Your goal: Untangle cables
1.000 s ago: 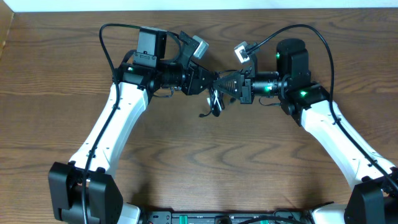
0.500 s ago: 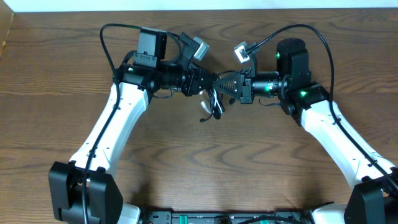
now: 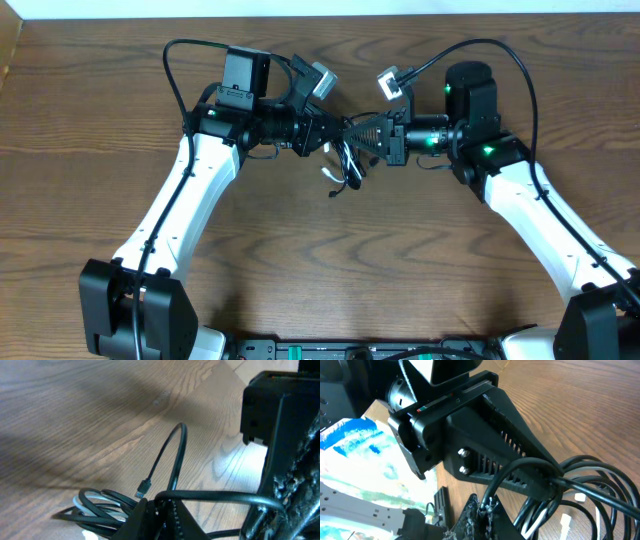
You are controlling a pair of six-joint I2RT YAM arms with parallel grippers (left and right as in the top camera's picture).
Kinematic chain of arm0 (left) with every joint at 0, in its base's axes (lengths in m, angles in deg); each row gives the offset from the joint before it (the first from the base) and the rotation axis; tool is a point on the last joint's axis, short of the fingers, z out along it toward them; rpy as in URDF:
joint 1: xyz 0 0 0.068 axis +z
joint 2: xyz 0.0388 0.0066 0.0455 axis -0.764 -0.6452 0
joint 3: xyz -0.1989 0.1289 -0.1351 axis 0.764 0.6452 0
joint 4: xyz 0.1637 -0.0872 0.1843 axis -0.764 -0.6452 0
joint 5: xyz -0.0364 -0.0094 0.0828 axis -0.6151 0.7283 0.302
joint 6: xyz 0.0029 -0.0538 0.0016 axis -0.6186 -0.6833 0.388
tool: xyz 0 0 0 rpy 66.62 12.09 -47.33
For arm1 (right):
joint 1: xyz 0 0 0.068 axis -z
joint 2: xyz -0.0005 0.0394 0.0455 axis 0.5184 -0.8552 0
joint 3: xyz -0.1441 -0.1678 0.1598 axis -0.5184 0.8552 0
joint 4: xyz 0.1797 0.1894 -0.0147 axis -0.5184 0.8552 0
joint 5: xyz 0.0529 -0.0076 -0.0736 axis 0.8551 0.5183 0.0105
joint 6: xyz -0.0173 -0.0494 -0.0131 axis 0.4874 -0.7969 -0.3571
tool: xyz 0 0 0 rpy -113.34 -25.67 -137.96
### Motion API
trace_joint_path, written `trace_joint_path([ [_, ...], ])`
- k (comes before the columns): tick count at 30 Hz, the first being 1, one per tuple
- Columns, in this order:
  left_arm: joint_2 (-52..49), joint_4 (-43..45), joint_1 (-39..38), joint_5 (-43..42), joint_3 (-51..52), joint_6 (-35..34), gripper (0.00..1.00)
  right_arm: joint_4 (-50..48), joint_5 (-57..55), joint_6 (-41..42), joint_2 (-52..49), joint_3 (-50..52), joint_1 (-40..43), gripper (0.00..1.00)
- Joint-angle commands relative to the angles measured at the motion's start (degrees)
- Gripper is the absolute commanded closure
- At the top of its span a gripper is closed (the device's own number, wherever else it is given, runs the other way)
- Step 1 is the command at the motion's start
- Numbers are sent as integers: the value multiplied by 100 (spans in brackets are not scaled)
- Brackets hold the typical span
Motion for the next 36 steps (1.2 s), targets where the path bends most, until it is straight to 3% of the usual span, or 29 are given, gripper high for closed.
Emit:
trace_joint_path([
  [1,-72,-46,11,114,57,15,83,-44,142,70,151,-111,122,99],
  [10,-72,-129,11,116,57,15,83,-44,144,70,151,-111,129,99],
  [12,-74,-199,11,116,57,15,92,-42,116,68,151,-111,129,99],
  [16,-74,-238,11,116,57,15,93,7,-170,68,151,-111,129,99],
  [22,-22,-70,46,-13,55,15,93,538,-1373,68,151,-111,129,99],
  [27,227,173,142,-717,55,13,93,1150,-2564,70,151,-111,129,99],
  [36,601,151,417,-251,55,-138,93,1622,-4356,98,151,-111,136,99],
])
